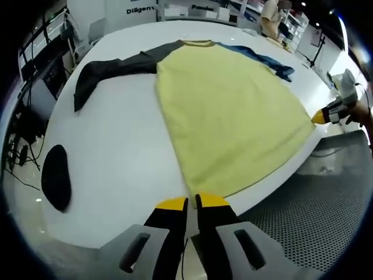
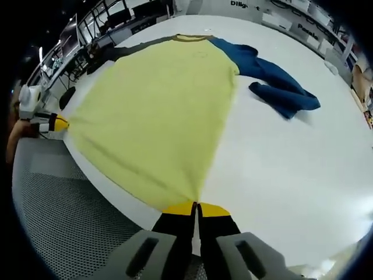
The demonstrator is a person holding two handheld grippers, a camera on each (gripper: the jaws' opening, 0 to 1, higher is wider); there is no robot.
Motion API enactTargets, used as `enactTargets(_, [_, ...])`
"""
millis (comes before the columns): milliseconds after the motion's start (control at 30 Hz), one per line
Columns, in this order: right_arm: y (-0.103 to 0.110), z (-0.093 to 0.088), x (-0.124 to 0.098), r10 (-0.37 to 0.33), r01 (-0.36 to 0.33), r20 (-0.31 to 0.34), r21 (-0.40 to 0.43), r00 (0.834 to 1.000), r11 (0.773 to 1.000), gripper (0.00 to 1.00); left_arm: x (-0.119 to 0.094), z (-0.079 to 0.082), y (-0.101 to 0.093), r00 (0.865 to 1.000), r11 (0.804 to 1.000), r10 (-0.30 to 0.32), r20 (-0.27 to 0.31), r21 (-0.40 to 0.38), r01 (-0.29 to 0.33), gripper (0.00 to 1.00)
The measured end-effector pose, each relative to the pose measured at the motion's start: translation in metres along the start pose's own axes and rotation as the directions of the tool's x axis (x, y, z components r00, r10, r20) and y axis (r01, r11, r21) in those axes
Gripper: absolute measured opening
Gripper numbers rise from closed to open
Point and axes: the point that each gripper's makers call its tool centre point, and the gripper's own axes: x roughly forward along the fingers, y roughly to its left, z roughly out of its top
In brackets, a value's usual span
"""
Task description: Fold the garment on the visible template until the final outline fits inside the template.
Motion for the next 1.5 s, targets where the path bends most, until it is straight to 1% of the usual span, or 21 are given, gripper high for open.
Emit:
enactTargets(133, [-0.003,0.003,0.001,-0.008,0.006,0.043,0.034,0.999,0.999,0.00,0.000,0.000,-0.001,1.000,1.000,0.000,0.009,0.001,0.000,0.13])
enactTargets(167, [-0.004,0.003,-0.001,-0.011,0.009,0.051,0.030,0.999,1.000,0.03,0.000,0.003,-0.002,1.000,1.000,-0.007,0.025,-0.001,0.007,0.16])
enactTargets(300, [-0.002,0.013,-0.008,0.005,-0.013,0.114,0.066,0.993,0.998,0.24,0.000,0.010,-0.001,0.998,1.000,-0.001,0.064,-0.029,0.003,0.47])
enactTargets(367, [-0.004,0.025,-0.015,0.008,-0.017,0.168,0.055,0.986,0.998,0.29,-0.002,0.012,0.001,0.997,1.000,0.018,0.076,-0.026,-0.016,0.53])
enactTargets(433, [-0.003,0.035,-0.021,0.011,-0.025,0.214,0.061,0.977,0.998,0.35,-0.007,0.019,0.004,0.992,0.999,0.028,0.120,-0.027,-0.024,0.53])
enactTargets(500, [-0.001,0.046,-0.027,0.017,-0.033,0.259,0.057,0.966,0.998,0.48,-0.009,0.024,0.003,0.988,0.999,0.020,0.154,-0.037,-0.015,0.60])
enactTargets(533, [-0.001,0.049,-0.028,0.018,-0.034,0.274,0.055,0.962,0.998,0.55,-0.010,0.027,0.003,0.985,0.999,0.020,0.169,-0.037,-0.014,0.65])
enactTargets(567, [0.004,0.059,-0.031,0.049,-0.055,0.328,0.009,0.943,0.998,0.59,-0.013,0.034,0.004,0.977,0.999,0.028,0.212,-0.028,-0.022,0.72])
enactTargets(633, [0.012,0.067,-0.037,0.081,-0.088,0.366,0.002,0.927,0.996,0.65,-0.017,0.041,0.003,0.968,0.999,0.035,0.248,-0.020,-0.031,0.85])
enactTargets(667, [0.016,0.072,-0.040,0.097,-0.105,0.388,0.001,0.916,0.994,0.68,-0.021,0.049,0.001,0.956,0.999,0.031,0.291,-0.003,-0.032,0.91])
enactTargets(733, [0.019,0.078,-0.044,0.100,-0.107,0.411,-0.006,0.906,0.994,0.78,-0.028,0.056,-0.004,0.947,1.000,0.016,0.322,0.006,-0.019,0.95])
enactTargets(800, [0.021,0.083,-0.047,0.106,-0.110,0.429,-0.016,0.897,0.994,0.86,-0.030,0.059,-0.007,0.943,1.000,0.008,0.332,0.017,-0.014,0.98])
enactTargets(867, [0.021,0.088,-0.049,0.103,-0.103,0.444,-0.025,0.890,0.994,0.87,-0.031,0.063,-0.009,0.938,0.999,0.003,0.346,0.031,-0.015,0.99])
enactTargets(967, [0.018,0.095,-0.052,0.094,-0.095,0.472,-0.021,0.877,0.995,0.92,-0.035,0.070,-0.012,0.923,0.997,0.002,0.384,0.073,-0.032,0.99])
enactTargets(1067, [0.000,0.106,-0.053,0.048,-0.065,0.507,0.016,0.860,0.998,0.90,-0.043,0.076,-0.022,0.907,0.991,-0.013,0.421,0.124,-0.043,0.99])
enactTargets(1200, [-0.013,0.114,-0.049,0.014,-0.027,0.508,0.018,0.861,0.999,0.88,-0.048,0.079,-0.029,0.897,0.992,-0.024,0.441,0.124,-0.034,0.99])
enactTargets(1233, [-0.016,0.117,-0.047,0.008,-0.014,0.508,0.007,0.861,1.000,0.87,-0.048,0.078,-0.035,0.896,0.991,-0.054,0.441,0.135,-0.007,0.99])
enactTargets(1300, [-0.024,0.123,-0.043,-0.005,0.012,0.511,-0.010,0.860,1.000,0.85,-0.050,0.079,-0.038,0.886,0.988,-0.063,0.459,0.152,-0.008,0.99])
enactTargets(1433, [-0.035,0.132,-0.034,-0.015,0.040,0.505,-0.040,0.863,0.998,0.80,-0.052,0.080,-0.040,0.881,0.984,-0.065,0.468,0.176,-0.021,0.99])
enactTargets(1467, [-0.039,0.133,-0.029,-0.006,0.041,0.491,-0.061,0.871,0.997,0.78,-0.052,0.081,-0.040,0.880,0.984,-0.067,0.471,0.177,-0.020,0.99])
enactTargets(1500, [-0.042,0.136,-0.026,-0.013,0.044,0.492,-0.051,0.871,0.998,0.76,-0.052,0.081,-0.041,0.880,0.984,-0.071,0.470,0.176,-0.015,0.99])
